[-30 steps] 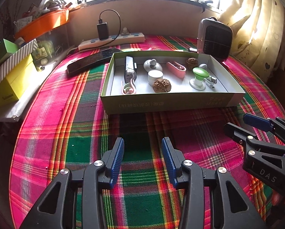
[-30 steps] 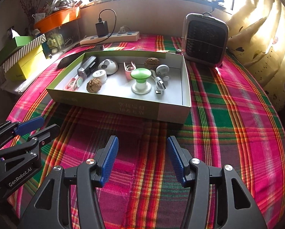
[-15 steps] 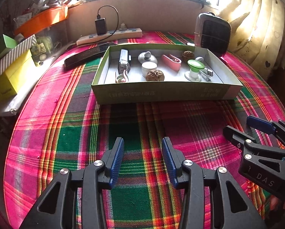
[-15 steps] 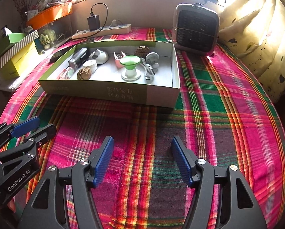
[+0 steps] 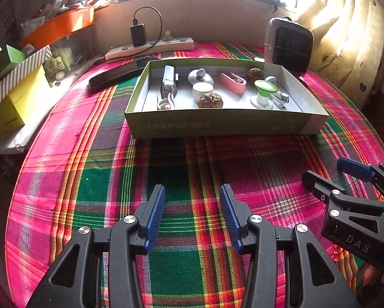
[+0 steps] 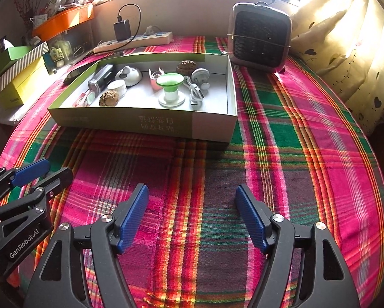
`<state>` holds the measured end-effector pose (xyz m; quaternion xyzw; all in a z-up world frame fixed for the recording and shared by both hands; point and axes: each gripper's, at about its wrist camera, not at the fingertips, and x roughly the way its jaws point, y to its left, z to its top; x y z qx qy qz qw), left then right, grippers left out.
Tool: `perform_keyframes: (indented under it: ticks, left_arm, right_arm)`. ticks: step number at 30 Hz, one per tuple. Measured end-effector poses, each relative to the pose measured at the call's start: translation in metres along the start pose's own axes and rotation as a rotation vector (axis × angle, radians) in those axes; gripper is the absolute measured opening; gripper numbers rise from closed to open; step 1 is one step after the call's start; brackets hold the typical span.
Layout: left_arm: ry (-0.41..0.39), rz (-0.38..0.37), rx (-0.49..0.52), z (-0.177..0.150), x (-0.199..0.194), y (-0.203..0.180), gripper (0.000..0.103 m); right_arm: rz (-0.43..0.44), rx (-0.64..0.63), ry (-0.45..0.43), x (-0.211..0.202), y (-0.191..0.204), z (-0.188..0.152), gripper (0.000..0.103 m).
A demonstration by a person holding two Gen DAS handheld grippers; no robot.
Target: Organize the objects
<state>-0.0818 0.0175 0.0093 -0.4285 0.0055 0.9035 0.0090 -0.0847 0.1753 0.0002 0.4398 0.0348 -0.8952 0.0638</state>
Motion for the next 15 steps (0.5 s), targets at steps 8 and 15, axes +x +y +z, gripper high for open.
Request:
perform_keyframes:
  ticks: [8,15]
  left_arm:
    - [0.000,-0.001,-0.001,-0.0001,0.0000,0.0001,0.043]
    - [0.000,-0.002,-0.002,0.0000,0.0000,0.0005,0.043]
  right_arm:
    - [-0.001,0.000,0.000,0.0001,-0.0004,0.0001,0.072]
    - [0.000,0.000,0.000,0.0002,-0.0007,0.0001,0.073]
